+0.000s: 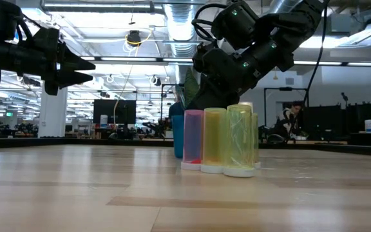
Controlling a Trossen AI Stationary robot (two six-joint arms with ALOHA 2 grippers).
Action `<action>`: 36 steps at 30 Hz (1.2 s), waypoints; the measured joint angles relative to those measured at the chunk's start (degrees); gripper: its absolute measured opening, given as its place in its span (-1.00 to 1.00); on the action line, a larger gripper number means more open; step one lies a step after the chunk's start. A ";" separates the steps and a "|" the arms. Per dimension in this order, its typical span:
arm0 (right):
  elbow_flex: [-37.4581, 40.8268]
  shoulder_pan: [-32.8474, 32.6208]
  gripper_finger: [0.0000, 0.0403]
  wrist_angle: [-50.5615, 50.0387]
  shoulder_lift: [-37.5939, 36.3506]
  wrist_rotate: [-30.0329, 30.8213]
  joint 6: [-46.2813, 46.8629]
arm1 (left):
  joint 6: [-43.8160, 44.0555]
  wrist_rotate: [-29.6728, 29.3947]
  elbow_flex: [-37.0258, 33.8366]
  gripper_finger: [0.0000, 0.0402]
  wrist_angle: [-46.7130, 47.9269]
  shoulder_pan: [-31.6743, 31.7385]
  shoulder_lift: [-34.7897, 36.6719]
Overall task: Pick and place pill bottles into a basket
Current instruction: Put the blue pill bottle into the blue container
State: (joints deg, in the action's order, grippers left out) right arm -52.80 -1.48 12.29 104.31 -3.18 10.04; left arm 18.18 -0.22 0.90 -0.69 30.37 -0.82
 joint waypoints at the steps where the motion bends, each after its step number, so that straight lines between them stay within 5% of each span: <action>1: 0.00 0.00 -0.20 0.00 0.00 0.00 0.00 | 0.02 -0.01 0.01 0.06 0.00 -0.02 0.02; 36: -0.01 0.00 -0.13 -0.73 -0.17 -0.04 0.07 | 0.01 0.00 -0.01 0.06 0.00 -0.02 0.00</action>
State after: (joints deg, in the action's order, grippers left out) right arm -52.80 -1.48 11.57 104.14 -3.22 10.11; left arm 18.19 -0.23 0.89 -0.69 30.35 -0.82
